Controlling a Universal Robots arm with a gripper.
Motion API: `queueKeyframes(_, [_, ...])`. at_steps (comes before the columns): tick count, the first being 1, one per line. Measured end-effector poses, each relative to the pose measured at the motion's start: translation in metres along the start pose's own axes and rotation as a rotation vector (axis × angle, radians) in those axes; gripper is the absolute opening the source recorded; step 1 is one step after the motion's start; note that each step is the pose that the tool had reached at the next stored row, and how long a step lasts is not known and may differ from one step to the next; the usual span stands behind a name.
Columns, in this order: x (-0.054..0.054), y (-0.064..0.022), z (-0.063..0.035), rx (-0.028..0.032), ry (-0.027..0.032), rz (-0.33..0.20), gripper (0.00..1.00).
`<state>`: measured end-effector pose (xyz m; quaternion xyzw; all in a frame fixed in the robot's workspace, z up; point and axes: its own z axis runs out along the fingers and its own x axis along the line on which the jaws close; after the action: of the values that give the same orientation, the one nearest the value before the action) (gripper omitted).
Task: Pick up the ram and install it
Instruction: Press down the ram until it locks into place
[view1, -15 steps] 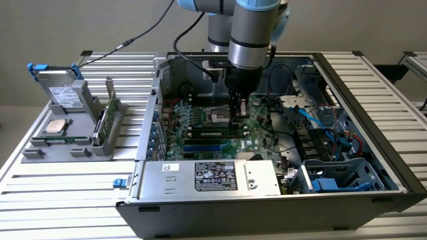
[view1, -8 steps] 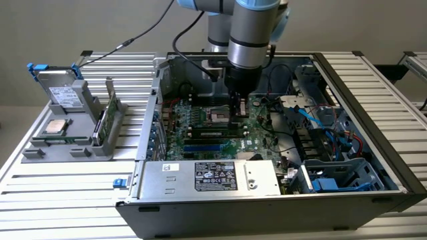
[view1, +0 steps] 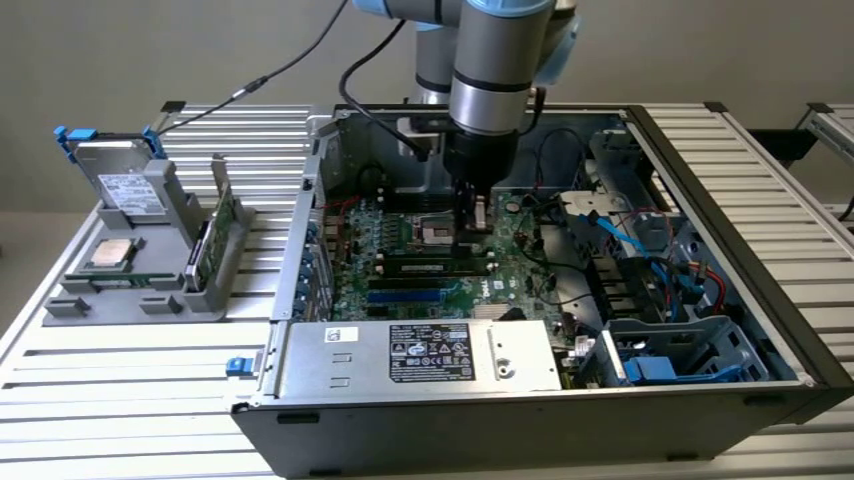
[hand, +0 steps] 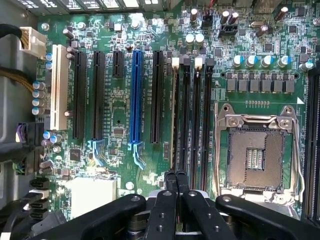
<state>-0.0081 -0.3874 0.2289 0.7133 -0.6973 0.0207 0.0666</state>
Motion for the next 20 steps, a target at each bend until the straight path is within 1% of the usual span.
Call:
queueKeyframes(3, [0.000,0.0047,-0.0003,0.0001,-0.0003,0.000,0.10])
queueKeyframes(17, [-0.001,0.0405,0.0019,0.0001,0.0001,0.000,0.10])
queueKeyframes(19, [-0.001,0.0437,0.0025,0.0013,0.0001,0.000,0.10])
queueKeyframes(20, [-0.001,0.0449,0.0033,0.0033,0.0001,0.000,0.10])
